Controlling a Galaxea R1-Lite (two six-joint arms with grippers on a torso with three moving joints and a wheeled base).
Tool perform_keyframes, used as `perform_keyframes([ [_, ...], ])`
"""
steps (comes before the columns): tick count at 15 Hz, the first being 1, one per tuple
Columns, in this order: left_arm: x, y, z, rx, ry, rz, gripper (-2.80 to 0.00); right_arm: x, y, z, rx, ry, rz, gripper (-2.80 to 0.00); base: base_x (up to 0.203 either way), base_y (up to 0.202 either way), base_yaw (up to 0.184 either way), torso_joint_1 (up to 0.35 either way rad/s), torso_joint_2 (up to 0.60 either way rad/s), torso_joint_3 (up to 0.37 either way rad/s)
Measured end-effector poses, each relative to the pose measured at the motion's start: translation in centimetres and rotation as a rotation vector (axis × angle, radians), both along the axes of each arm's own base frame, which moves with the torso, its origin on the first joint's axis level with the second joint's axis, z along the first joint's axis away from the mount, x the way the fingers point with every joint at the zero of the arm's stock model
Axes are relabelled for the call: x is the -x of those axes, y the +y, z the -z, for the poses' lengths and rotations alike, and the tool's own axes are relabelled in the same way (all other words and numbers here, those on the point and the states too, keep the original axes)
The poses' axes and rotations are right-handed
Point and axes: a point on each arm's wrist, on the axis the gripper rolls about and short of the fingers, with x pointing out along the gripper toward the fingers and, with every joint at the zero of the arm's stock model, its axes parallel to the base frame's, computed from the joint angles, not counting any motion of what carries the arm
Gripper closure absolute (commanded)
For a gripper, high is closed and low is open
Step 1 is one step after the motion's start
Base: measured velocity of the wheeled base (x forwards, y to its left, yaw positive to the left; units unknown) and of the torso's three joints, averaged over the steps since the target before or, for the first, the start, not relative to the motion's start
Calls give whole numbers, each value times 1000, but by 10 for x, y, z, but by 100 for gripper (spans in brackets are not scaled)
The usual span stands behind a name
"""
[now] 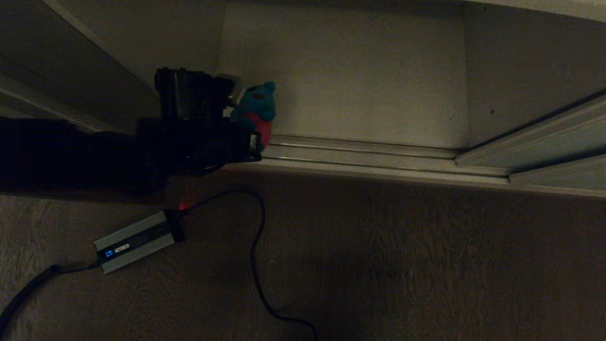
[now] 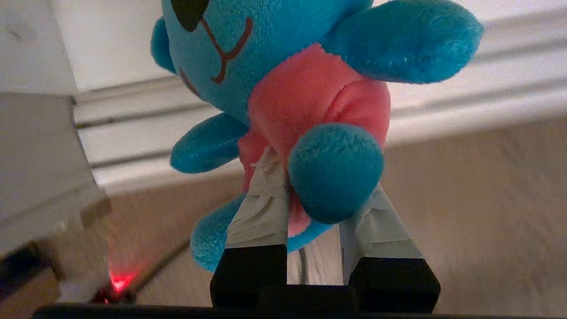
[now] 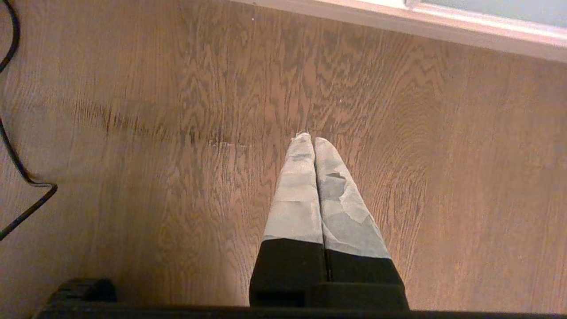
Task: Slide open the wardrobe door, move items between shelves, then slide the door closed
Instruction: Place the blue doll on the higher shelf
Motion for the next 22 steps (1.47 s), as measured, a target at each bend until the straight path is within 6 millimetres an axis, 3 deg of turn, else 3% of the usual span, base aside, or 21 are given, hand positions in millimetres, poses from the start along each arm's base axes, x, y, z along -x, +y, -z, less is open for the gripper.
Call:
perform_keyframes([
  [2, 26, 5, -8, 15, 12, 43, 0, 0, 0, 0, 0, 0, 1, 0, 0, 0, 0, 4, 4, 111],
  [6, 98, 13, -22, 34, 83, 155, 0, 0, 0, 0, 0, 0, 1, 0, 0, 0, 0, 2, 1, 184],
  [9, 150, 25, -20, 33, 121, 221, 0, 0, 0, 0, 0, 0, 1, 0, 0, 0, 0, 6, 5, 199],
  [11, 173, 35, -14, 21, 157, 236, 0, 0, 0, 0, 1, 0, 1, 0, 0, 0, 0, 1, 2, 197],
  [14, 188, 43, -24, 41, 119, 248, 0, 0, 0, 0, 0, -1, 0, 0, 0, 0, 0, 1, 2, 198],
  [22, 194, 43, -59, 80, 1, 274, 0, 0, 0, 0, 0, 0, 0, 0, 0, 0, 0, 2, 3, 200],
])
